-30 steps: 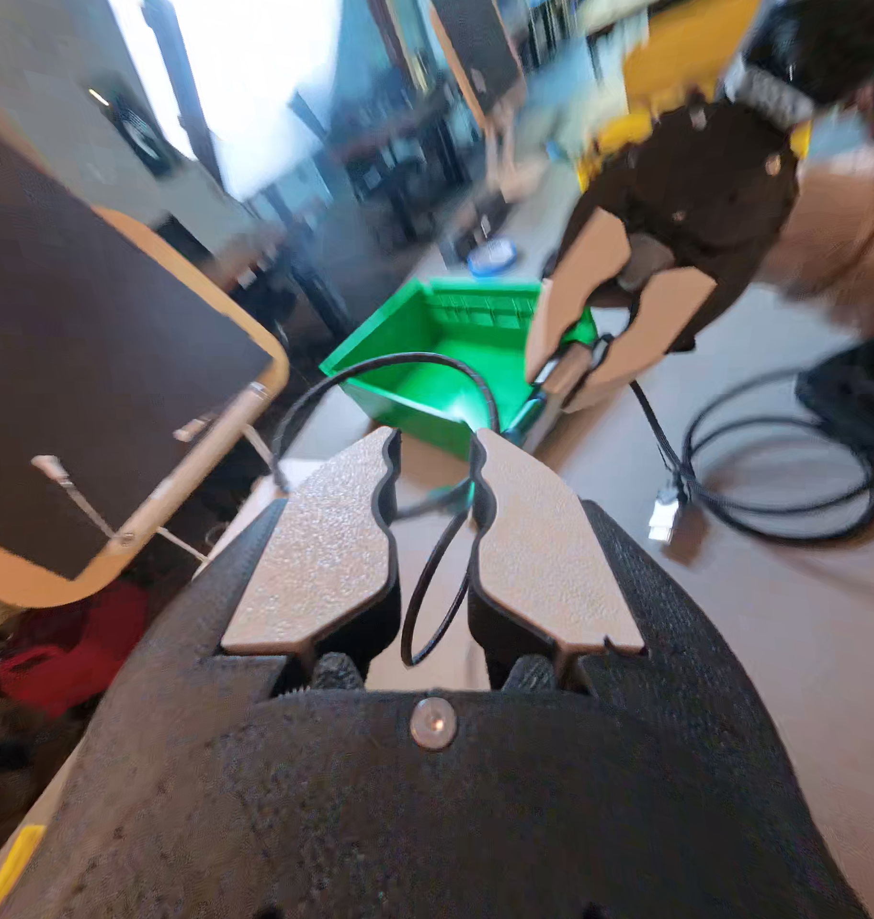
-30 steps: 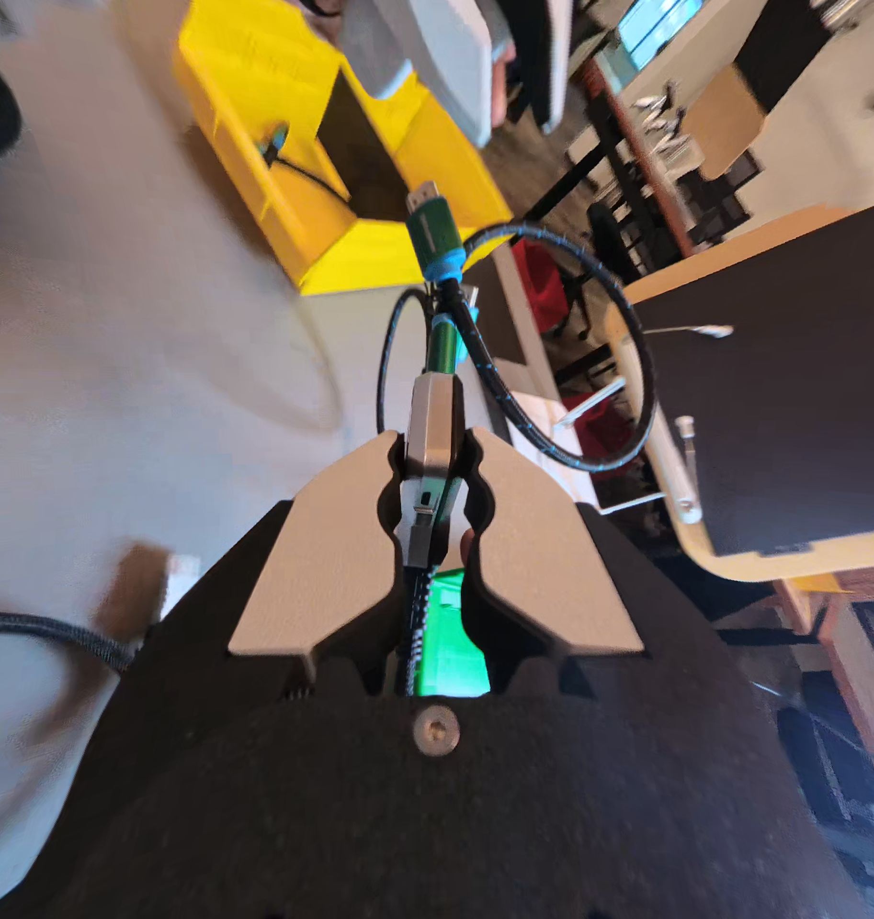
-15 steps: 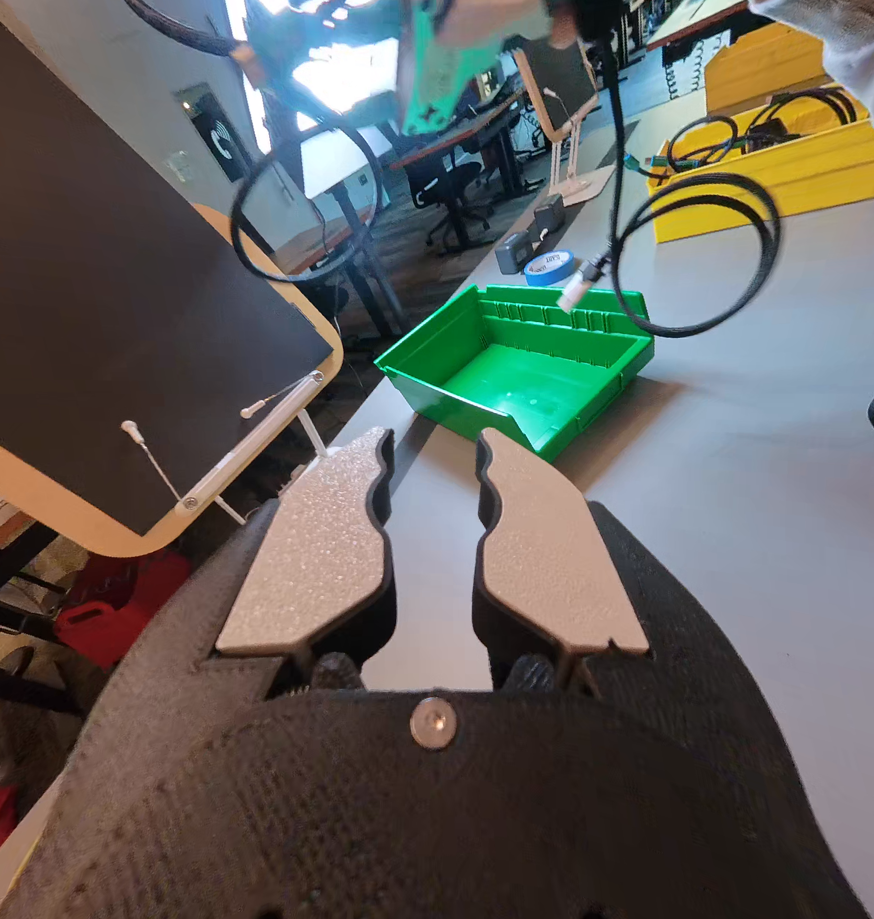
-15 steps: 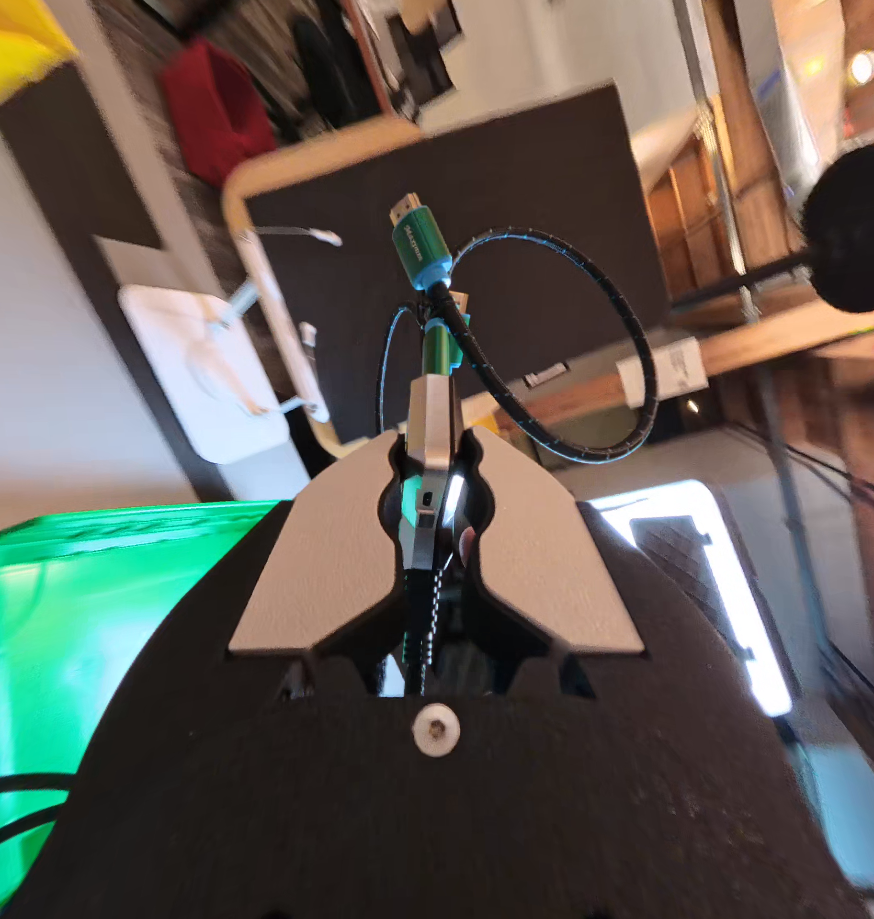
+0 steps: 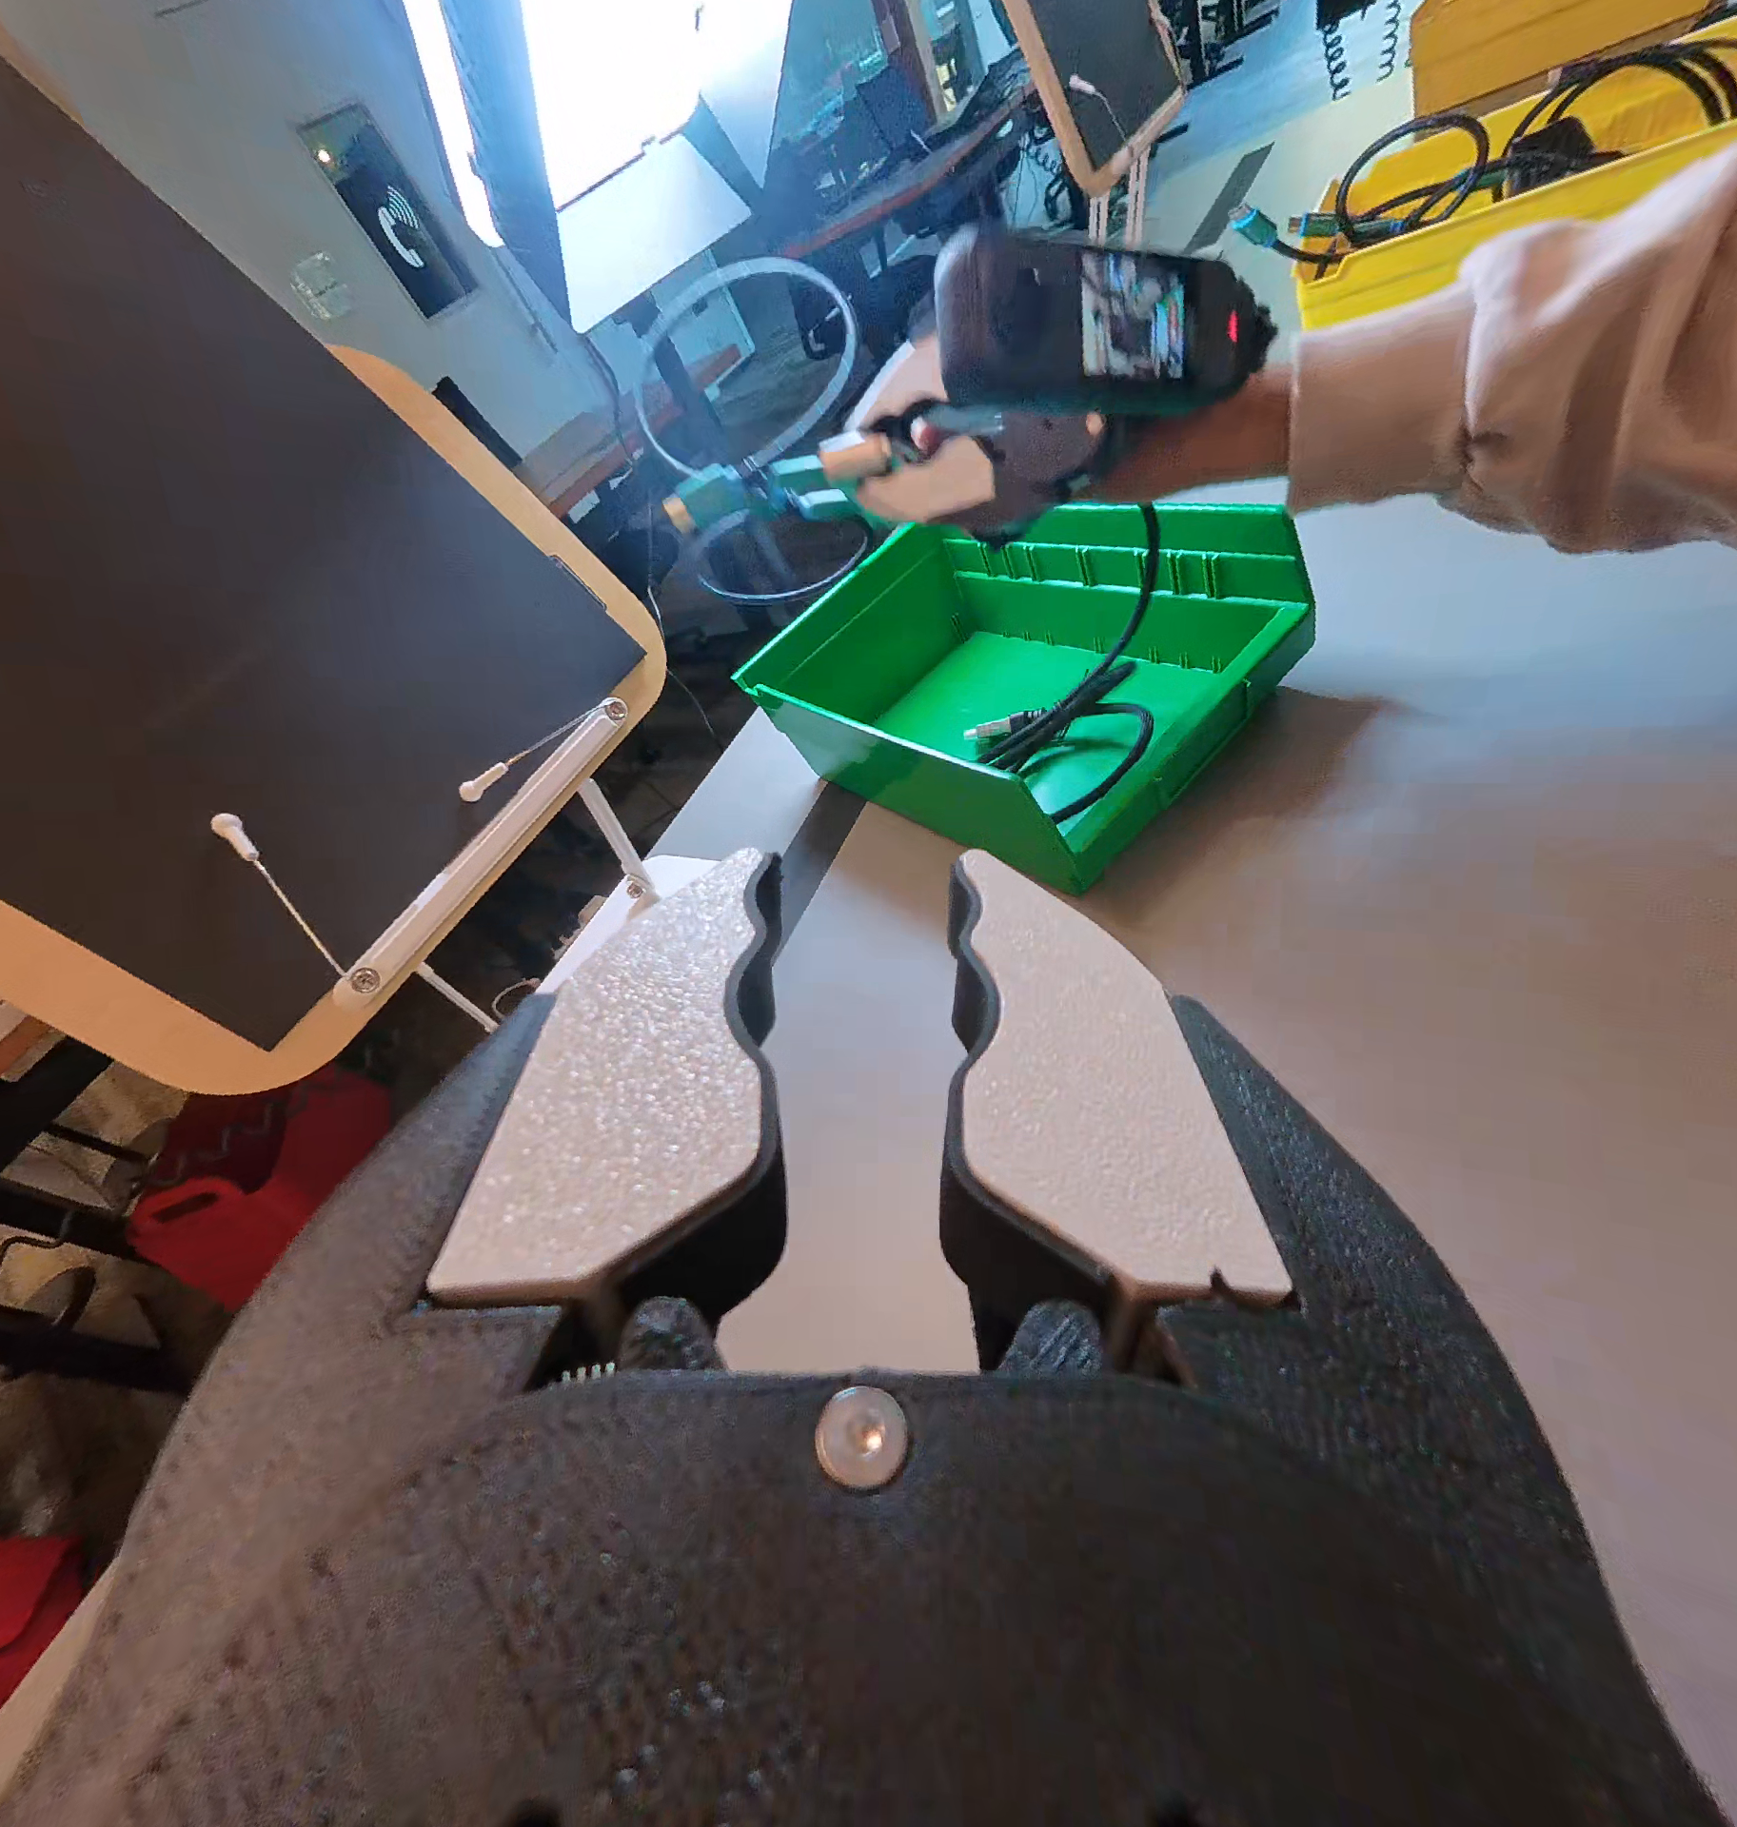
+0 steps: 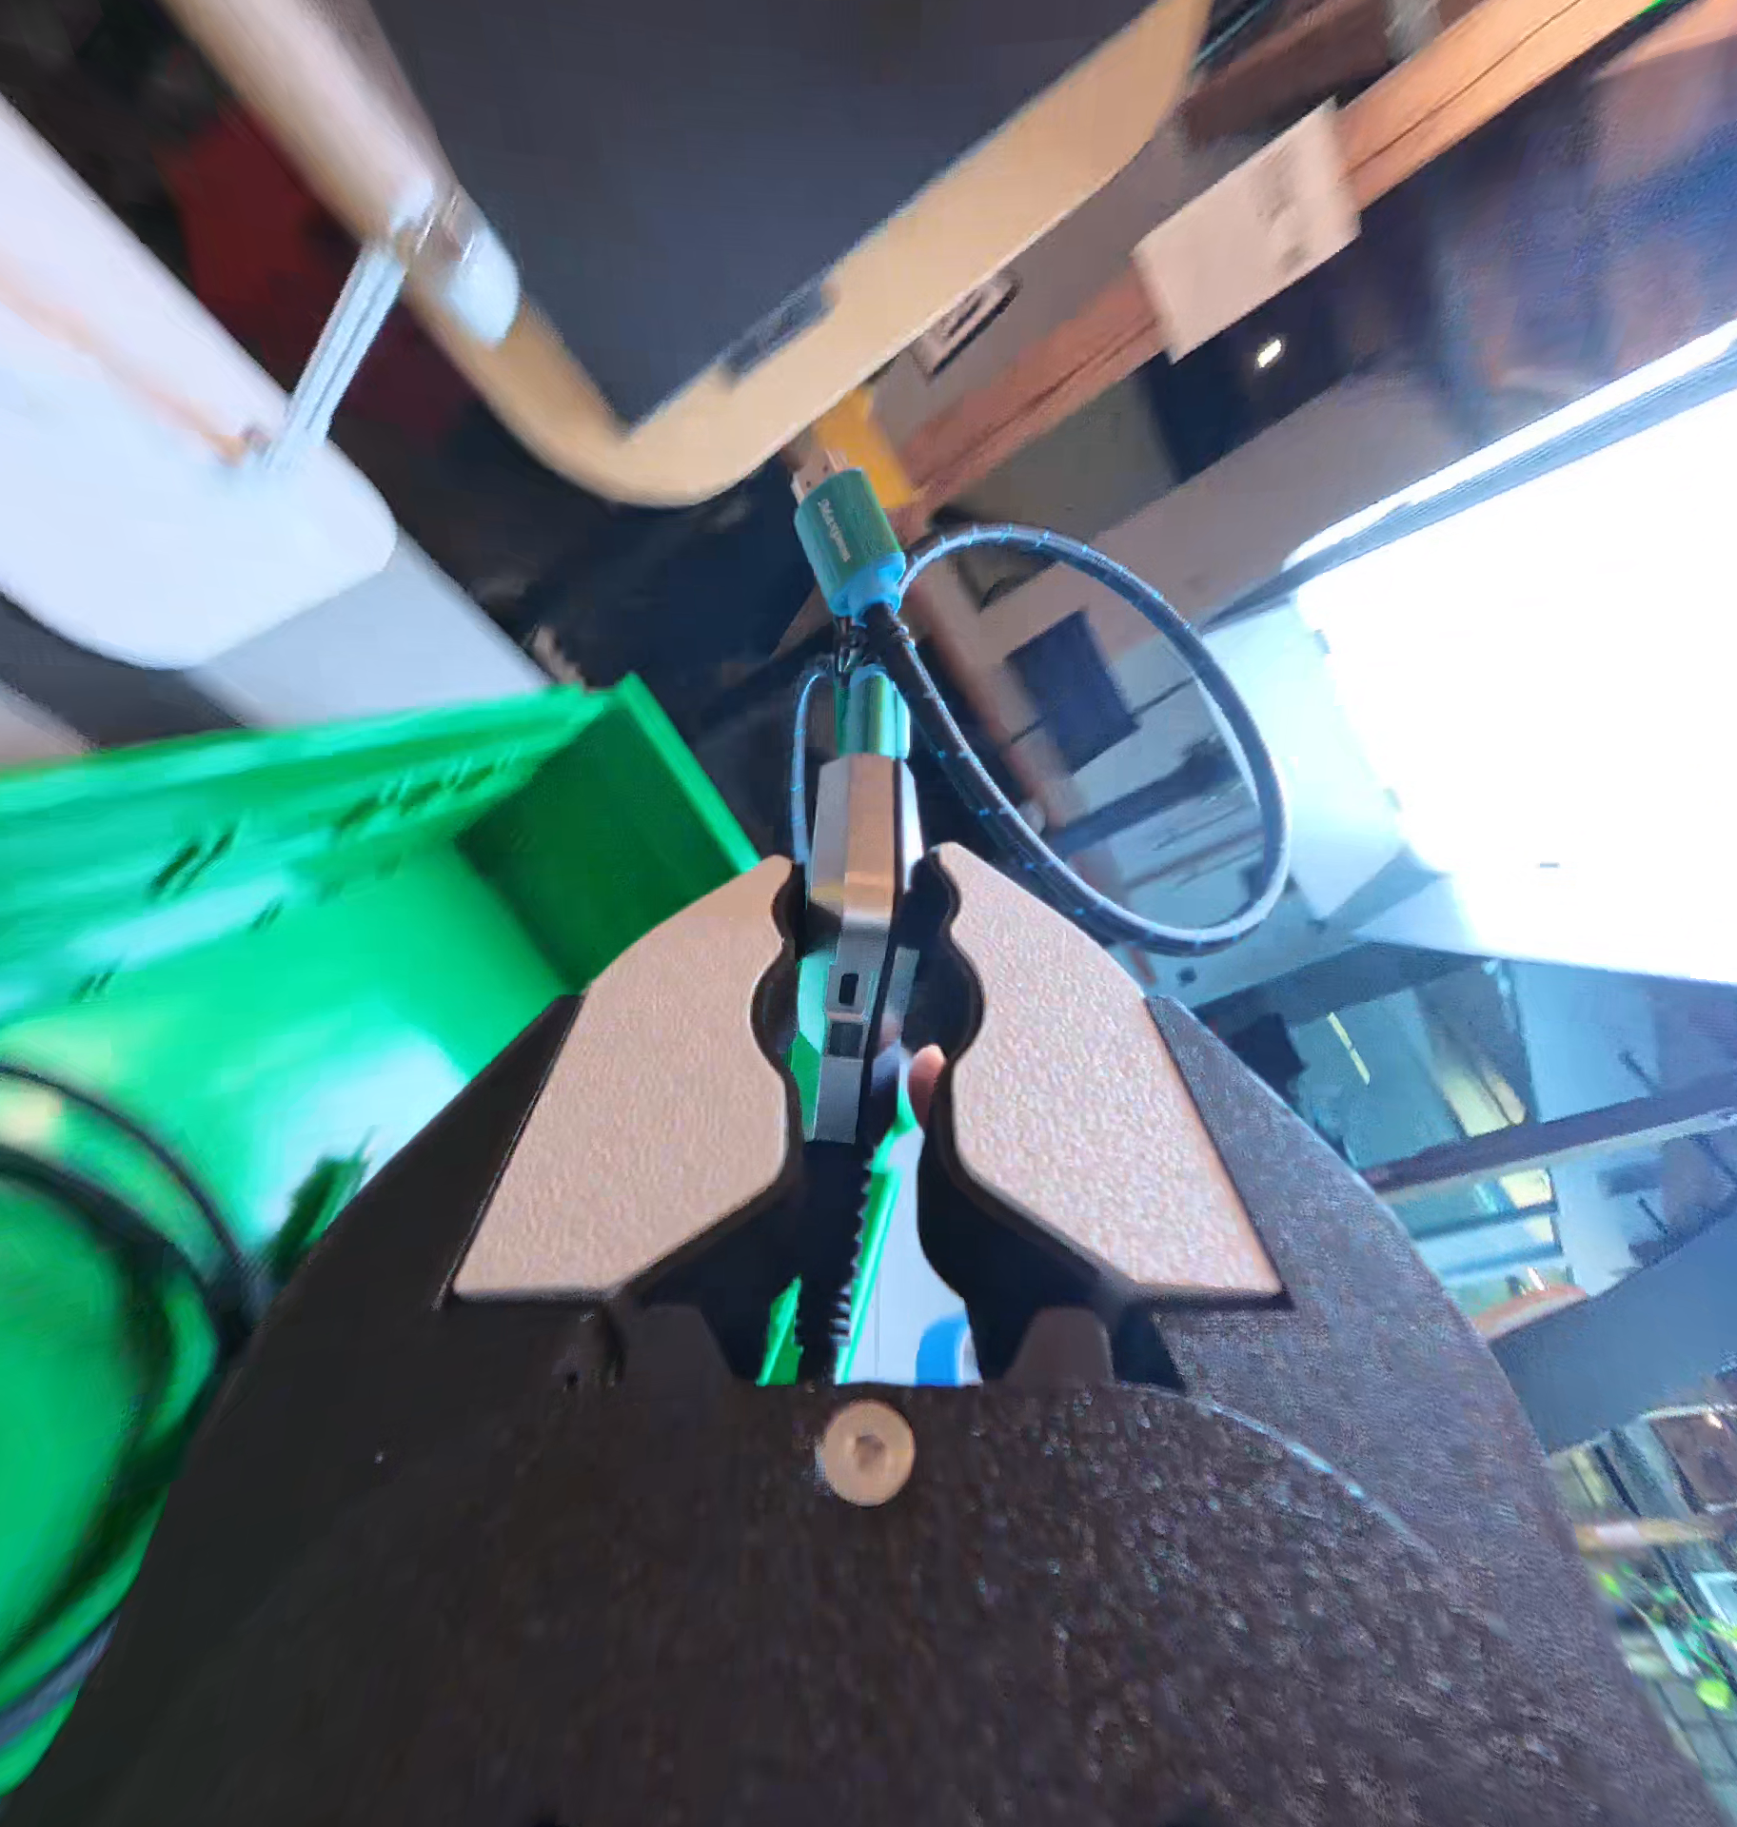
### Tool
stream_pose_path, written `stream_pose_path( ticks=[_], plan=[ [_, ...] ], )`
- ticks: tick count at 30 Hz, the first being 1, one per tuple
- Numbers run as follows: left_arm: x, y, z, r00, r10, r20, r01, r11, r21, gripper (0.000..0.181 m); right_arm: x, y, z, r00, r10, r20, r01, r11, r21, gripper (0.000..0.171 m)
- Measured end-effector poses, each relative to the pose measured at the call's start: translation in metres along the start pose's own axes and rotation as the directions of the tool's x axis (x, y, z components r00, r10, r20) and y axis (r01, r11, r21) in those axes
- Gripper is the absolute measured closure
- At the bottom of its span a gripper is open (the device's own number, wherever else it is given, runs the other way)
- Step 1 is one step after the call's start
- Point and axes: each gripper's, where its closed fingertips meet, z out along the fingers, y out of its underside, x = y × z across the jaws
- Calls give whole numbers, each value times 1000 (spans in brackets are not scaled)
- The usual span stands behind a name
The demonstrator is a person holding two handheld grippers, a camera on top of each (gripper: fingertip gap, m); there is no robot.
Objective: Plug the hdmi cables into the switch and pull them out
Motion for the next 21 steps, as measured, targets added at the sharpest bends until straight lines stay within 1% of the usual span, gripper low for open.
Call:
stream_pose_path(
  ticks=[1, 3, 5, 8, 10, 12, 14, 15, 16, 17, 19, 21],
  plan=[
    [-1, 0, 1, 1000, -8, -4, 8, 1000, 5, 149, -13, 15, -1, 999, -25, 38, 27, 998, -59, 150],
    [1, 1, 5, 1000, -18, -13, 19, 1000, 7, 149, -35, 35, -3, 992, -64, 113, 77, 990, -121, 150],
    [4, 3, 9, 1000, -8, -18, 8, 1000, -6, 149, -60, 54, -5, 968, -101, 231, 149, 967, -205, 147],
    [3, 5, 10, 1000, 0, 8, 0, 999, -32, 149, -82, 64, -5, 922, -183, 341, 277, 928, -250, 141],
    [-5, 8, 7, 999, -37, 36, 39, 998, -46, 148, -92, 68, -5, 882, -230, 411, 357, 895, -265, 137],
    [-17, 13, 1, 995, -62, 76, 66, 996, -62, 146, -99, 70, -5, 849, -246, 467, 399, 879, -262, 133],
    [-33, 23, -7, 989, -48, 140, 62, 994, -94, 145, -103, 68, -12, 824, -193, 532, 371, 894, -250, 130],
    [-41, 27, -12, 986, -47, 163, 65, 992, -108, 145, -108, 63, -19, 808, -138, 573, 327, 914, -240, 129],
    [-47, 30, -17, 982, -54, 178, 75, 991, -111, 144, -113, 57, -30, 779, -82, 622, 282, 932, -230, 132],
    [-53, 32, -22, 979, -66, 192, 88, 990, -106, 144, -114, 49, -40, 764, -30, 645, 229, 946, -228, 131],
    [-64, 37, -31, 972, -90, 219, 116, 987, -109, 142, -98, 25, -55, 793, 25, 609, 115, 975, -189, 126],
    [-74, 48, -40, 966, -97, 241, 135, 980, -148, 139, -81, -4, -78, 804, 103, 586, -44, 993, -114, 126]
  ],
)
